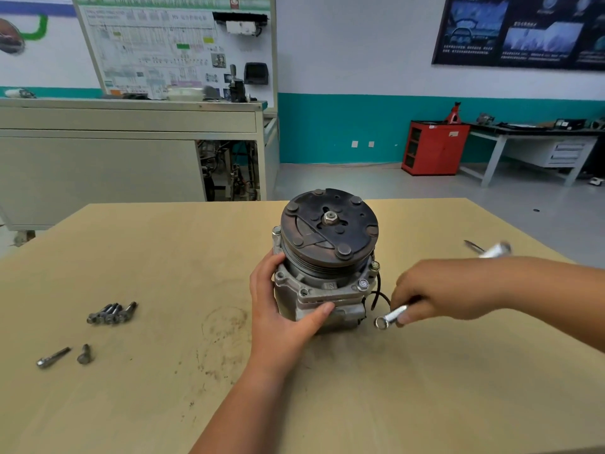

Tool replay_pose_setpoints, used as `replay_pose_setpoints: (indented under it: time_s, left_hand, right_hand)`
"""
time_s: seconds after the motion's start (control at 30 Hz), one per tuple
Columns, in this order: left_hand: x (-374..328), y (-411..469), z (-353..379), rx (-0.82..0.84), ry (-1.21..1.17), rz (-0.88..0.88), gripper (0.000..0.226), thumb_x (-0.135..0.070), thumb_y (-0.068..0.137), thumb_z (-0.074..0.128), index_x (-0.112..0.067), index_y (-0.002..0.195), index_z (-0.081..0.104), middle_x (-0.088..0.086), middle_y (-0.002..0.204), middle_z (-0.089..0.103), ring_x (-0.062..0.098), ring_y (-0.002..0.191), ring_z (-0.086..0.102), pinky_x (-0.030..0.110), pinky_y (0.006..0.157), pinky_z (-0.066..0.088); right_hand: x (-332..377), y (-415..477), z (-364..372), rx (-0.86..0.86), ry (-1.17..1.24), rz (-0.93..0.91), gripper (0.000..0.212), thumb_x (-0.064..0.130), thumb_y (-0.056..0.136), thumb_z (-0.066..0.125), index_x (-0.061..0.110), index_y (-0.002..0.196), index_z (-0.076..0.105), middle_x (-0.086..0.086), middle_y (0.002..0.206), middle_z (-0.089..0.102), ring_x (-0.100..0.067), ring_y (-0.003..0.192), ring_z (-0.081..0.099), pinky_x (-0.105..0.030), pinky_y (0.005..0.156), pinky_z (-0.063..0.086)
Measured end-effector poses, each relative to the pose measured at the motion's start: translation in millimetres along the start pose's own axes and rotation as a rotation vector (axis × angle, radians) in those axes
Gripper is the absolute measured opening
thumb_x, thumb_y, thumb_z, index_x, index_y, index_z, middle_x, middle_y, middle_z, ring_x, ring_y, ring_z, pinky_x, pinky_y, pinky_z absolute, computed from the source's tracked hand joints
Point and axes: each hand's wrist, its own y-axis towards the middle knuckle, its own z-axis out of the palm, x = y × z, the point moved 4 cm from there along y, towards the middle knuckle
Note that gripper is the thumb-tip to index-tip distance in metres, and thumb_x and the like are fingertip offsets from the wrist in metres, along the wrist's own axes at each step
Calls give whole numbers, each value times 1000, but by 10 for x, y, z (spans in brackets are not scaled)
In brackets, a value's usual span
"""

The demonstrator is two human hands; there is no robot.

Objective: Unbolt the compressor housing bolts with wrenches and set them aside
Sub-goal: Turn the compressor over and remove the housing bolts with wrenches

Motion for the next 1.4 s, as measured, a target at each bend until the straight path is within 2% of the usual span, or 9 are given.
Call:
replay_pose_setpoints:
  time_s: [0.1, 0.23, 0.43, 0.73, 0.9, 1.03, 1.1, 1.23, 1.4]
  left_hand:
    - [-4, 11, 3, 2, 2, 0, 76, -46, 55, 76, -65, 117, 38, 3, 136, 44, 20, 129, 44, 48, 107, 38]
    - [14, 17, 10, -6, 1, -3, 75, -45, 56, 76, -58, 120, 39, 5, 137, 44, 22, 129, 44, 49, 107, 38]
    - [28, 11, 6, -21, -7, -2, 75, -45, 57, 77, -46, 123, 41, 7, 135, 46, 25, 127, 46, 51, 105, 39]
    - [31, 26, 6, -26, -10, 38, 77, -45, 57, 78, -61, 121, 38, 6, 135, 46, 23, 127, 46, 49, 106, 39]
    - [27, 19, 6, -12, -2, 26, 77, -46, 56, 77, -65, 119, 37, 4, 136, 45, 20, 128, 45, 47, 107, 39]
    - [16, 18, -2, 0, -1, 21, 77, -47, 55, 78, -65, 118, 37, 5, 136, 45, 20, 127, 46, 47, 107, 40]
    - [15, 16, -12, 4, 2, 20, 77, -47, 55, 77, -65, 118, 37, 4, 136, 45, 19, 127, 46, 46, 107, 39]
    - [12, 15, -5, 0, 1, 11, 77, -47, 55, 77, -66, 117, 37, 2, 135, 45, 18, 127, 45, 46, 107, 39]
    - [31, 12, -7, -11, 1, 16, 76, -46, 55, 77, -64, 118, 37, 2, 135, 45, 19, 127, 46, 46, 107, 40]
  right_hand:
    - [-7, -132, -27, 9, 414, -40, 17, 32, 95, 52, 36, 87, 66, 13, 68, 59, 0, 63, 52, -15, 65, 43]
    - [82, -267, -40, -37, 886, -55, 22, 26, 96, 47, 18, 85, 64, 4, 69, 69, -9, 66, 67, -16, 57, 49]
    - [253, -219, -44, -120, 1075, 36, 29, 30, 96, 46, 8, 83, 59, -6, 62, 70, -19, 59, 70, -17, 44, 48]
    - [323, -139, -17, -67, 1129, 68, 31, 34, 95, 48, 9, 79, 57, -2, 54, 65, -15, 49, 66, -16, 40, 45]
    - [208, -151, -201, -54, 764, 131, 34, 39, 92, 52, 15, 71, 63, 6, 46, 57, -8, 41, 56, -16, 45, 44]
    - [163, -100, -523, -287, -156, 19, 33, 50, 91, 45, 28, 101, 67, 4, 87, 64, -11, 82, 58, -26, 75, 46]
    - [122, -101, -551, -260, -213, -3, 31, 46, 95, 42, 28, 111, 61, 4, 94, 59, -13, 88, 55, -31, 81, 45]
    - [-24, -288, -255, 110, 557, 41, 22, 27, 99, 42, 25, 105, 63, 9, 73, 65, -5, 69, 63, -20, 64, 50]
    - [175, -347, 54, 78, 1070, -21, 26, 25, 100, 37, 11, 86, 55, -3, 68, 69, -20, 65, 71, -20, 53, 52]
